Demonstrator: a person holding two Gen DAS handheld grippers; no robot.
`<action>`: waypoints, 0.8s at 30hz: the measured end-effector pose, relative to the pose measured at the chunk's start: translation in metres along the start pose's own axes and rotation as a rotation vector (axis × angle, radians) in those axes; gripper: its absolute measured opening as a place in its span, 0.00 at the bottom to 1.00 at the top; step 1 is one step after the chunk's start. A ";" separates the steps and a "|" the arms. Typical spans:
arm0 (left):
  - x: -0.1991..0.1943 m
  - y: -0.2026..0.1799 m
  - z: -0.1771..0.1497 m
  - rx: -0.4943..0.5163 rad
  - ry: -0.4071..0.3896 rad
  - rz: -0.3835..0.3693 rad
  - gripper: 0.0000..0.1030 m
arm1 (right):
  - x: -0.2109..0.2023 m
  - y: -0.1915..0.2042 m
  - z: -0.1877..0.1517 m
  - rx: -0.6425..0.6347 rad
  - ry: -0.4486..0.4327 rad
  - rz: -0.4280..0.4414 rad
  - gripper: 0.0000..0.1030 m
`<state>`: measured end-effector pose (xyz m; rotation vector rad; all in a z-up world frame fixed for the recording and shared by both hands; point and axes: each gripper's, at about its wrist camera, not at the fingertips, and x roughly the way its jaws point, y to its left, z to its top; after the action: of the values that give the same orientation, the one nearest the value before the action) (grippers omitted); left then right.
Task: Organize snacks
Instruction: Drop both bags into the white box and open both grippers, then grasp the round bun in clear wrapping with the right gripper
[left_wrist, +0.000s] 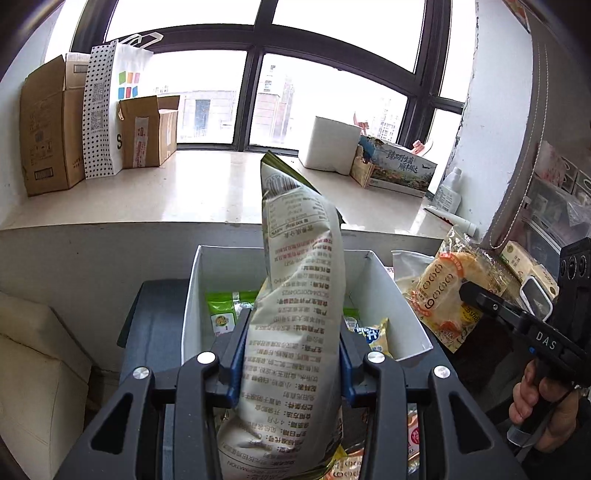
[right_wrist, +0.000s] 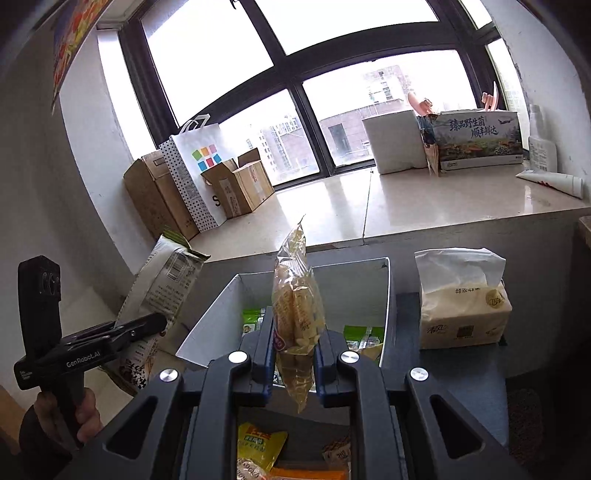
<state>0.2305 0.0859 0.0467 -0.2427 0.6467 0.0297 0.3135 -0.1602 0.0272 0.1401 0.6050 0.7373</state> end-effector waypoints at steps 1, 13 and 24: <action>0.009 0.004 0.006 -0.015 0.008 -0.009 0.44 | 0.009 -0.001 0.006 -0.006 0.005 -0.008 0.17; 0.043 0.023 0.023 0.000 0.028 0.061 1.00 | 0.060 -0.008 0.024 0.005 0.031 -0.116 1.00; 0.011 0.015 0.006 0.034 0.023 0.056 1.00 | 0.036 -0.005 0.009 0.015 0.053 -0.080 1.00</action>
<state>0.2414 0.1017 0.0409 -0.1922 0.6765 0.0698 0.3423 -0.1389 0.0162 0.1098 0.6628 0.6604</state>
